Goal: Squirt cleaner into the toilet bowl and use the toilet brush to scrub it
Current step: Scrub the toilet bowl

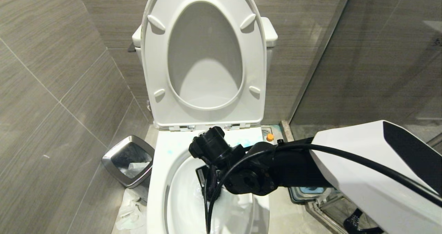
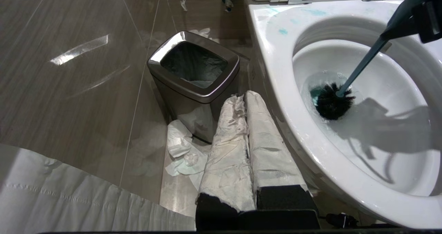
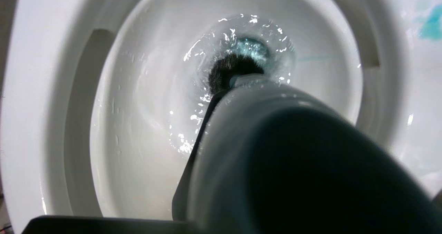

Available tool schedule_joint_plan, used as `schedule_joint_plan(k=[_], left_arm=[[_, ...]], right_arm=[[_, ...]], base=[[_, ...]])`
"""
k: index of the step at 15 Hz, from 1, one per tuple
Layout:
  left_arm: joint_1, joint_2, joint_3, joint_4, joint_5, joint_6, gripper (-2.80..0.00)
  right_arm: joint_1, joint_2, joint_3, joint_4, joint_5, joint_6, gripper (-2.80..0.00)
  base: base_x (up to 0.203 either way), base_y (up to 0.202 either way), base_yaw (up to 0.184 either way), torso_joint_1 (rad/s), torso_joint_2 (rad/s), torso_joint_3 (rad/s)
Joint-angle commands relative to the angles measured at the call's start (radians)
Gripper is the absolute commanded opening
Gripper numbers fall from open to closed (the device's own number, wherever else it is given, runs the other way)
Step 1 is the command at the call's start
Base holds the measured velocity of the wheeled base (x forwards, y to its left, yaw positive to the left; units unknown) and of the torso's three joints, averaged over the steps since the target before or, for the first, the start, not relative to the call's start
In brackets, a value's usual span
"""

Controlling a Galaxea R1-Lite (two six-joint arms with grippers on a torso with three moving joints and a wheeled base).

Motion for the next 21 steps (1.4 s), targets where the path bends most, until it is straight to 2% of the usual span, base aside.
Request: schedule_joint_plan(k=[1, 6, 14, 19, 21], left_arm=[[0.000, 0.001, 0.002, 0.000, 0.000, 0.001, -2.80], [0.000, 0.001, 0.002, 0.000, 0.000, -0.001, -2.80], [0.000, 0.001, 0.002, 0.000, 0.000, 0.001, -2.80], [0.000, 0.001, 0.002, 0.000, 0.000, 0.001, -2.80], [0.000, 0.001, 0.002, 0.000, 0.000, -0.001, -2.80]], right_arm=[[0.002, 0.029, -0.002, 0.004, -0.002, 0.009, -2.80], [0.009, -0.124, -0.093, 0.015, 0.001, -0.013, -2.80], [0.008, -0.136, -0.060, 0.016, 0.003, 0.028, -2.80], [0.014, -0.234, 0.117, 0.014, 0.056, 0.044, -2.80], [0.014, -0.252, 0.160, 0.013, 0.058, 0.121, -2.80]], base=[[0.000, 0.000, 0.000, 0.000, 0.00, 0.000], [0.000, 0.000, 0.000, 0.000, 0.00, 0.000], [0.000, 0.000, 0.000, 0.000, 0.00, 0.000], [0.000, 0.000, 0.000, 0.000, 0.00, 0.000], [0.000, 0.000, 0.000, 0.000, 0.00, 0.000]])
